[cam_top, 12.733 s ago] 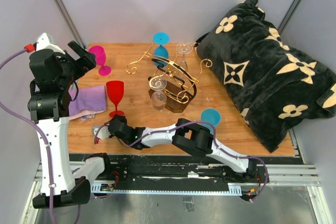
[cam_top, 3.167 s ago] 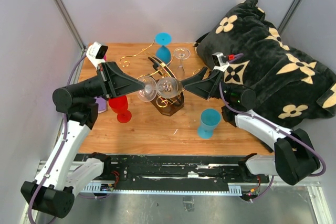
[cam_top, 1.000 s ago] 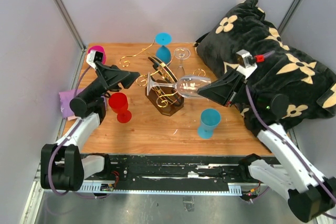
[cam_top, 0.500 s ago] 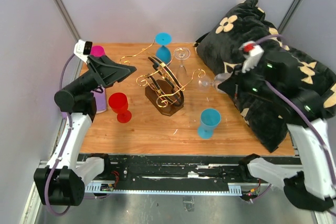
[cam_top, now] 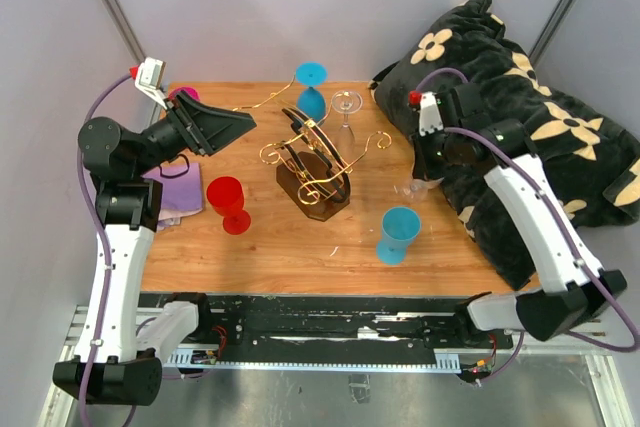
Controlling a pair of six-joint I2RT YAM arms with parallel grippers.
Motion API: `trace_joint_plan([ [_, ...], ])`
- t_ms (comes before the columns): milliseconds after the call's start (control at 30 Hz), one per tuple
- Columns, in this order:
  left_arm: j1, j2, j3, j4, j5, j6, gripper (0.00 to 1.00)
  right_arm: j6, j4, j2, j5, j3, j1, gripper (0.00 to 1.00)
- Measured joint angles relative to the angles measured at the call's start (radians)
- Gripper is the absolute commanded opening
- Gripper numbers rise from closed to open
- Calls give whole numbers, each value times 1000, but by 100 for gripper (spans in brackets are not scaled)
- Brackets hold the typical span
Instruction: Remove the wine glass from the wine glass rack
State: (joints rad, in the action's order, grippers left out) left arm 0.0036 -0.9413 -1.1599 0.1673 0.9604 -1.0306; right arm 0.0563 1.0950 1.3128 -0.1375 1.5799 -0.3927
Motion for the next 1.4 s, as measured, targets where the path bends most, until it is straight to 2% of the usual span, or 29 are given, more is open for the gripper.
trace_joint_plan([
  [300, 0, -9, 10, -131, -3, 97, 66, -31, -28, 264, 19, 2, 18, 1],
  [467, 0, -12, 10, -159, -6, 122, 66, -27, -63, 297, 32, -11, 31, 5],
  [700, 0, -14, 10, -187, -6, 159, 66, 4, -155, 298, 11, -109, 59, 12],
  [767, 0, -16, 10, -197, -5, 166, 66, 11, -180, 290, 8, -119, 69, 17],
  [933, 0, -22, 10, -210, -5, 171, 66, 25, -216, 285, 12, -151, 81, 48],
  [1033, 0, -23, 10, -214, -5, 171, 66, 23, -209, 280, 30, -159, 82, 60],
  [1233, 0, -23, 16, -214, -5, 171, 66, 23, -174, 220, 72, -108, 82, 71],
  [1400, 0, -25, 27, -214, -6, 171, 64, 22, -156, 148, 84, -52, 82, 71],
])
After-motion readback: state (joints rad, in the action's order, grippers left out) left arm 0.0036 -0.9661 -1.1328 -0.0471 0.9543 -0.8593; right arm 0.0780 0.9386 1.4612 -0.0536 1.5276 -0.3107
